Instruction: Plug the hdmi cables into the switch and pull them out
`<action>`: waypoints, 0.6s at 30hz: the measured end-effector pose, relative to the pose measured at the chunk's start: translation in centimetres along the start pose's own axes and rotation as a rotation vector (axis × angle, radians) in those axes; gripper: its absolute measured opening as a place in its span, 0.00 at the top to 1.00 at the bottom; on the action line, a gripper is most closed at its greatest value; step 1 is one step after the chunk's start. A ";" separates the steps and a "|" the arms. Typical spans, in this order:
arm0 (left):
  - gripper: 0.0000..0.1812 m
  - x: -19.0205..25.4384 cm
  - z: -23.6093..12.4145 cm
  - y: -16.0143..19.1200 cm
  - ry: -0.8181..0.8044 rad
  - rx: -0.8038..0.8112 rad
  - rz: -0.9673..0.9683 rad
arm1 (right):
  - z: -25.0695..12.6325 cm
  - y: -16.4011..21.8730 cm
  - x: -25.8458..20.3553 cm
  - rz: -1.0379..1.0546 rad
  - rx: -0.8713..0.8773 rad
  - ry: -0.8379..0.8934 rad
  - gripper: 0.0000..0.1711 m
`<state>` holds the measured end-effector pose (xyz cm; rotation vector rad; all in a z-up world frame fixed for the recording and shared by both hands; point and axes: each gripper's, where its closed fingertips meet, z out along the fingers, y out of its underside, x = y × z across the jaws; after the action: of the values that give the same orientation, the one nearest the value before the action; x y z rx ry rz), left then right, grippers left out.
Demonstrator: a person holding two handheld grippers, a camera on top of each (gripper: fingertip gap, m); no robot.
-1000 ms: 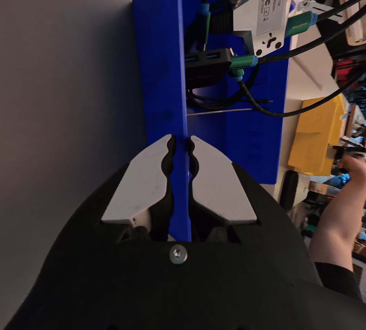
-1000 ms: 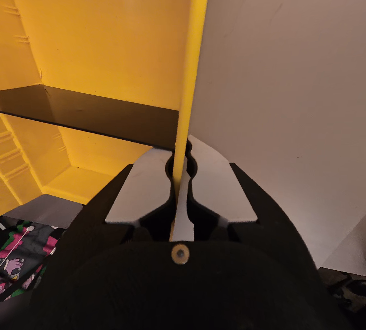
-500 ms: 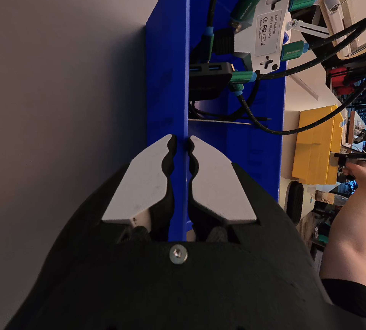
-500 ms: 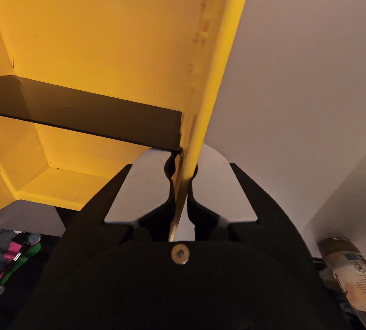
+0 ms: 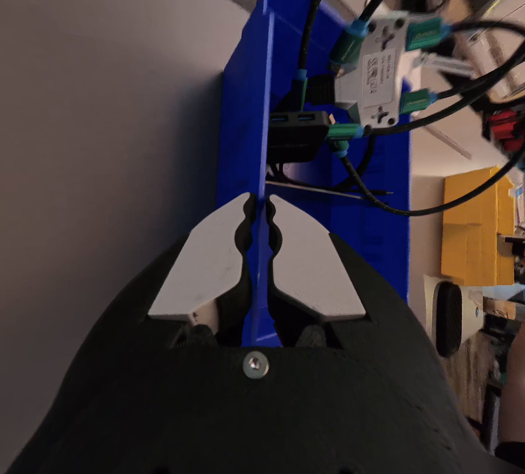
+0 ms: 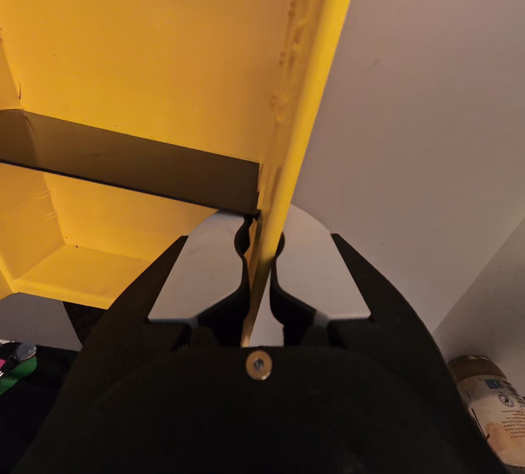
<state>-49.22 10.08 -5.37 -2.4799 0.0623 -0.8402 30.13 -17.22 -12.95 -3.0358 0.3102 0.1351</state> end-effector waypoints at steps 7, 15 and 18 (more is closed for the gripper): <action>0.86 5.5 -4.5 -4.2 0.064 0.307 0.333 | -2.2 -0.5 0.5 -0.006 0.118 0.064 0.78; 0.59 10.7 2.1 -3.5 0.008 0.244 0.813 | -12.3 -4.8 -2.6 -0.103 0.624 0.120 0.72; 0.61 11.5 4.9 -3.2 -0.039 0.199 0.907 | -15.7 -5.6 -6.8 -0.194 0.782 0.057 0.73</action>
<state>-37.50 12.75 -0.74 -1.9455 0.9524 -0.3679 25.87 -11.87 3.73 -2.2755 0.0435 -0.0736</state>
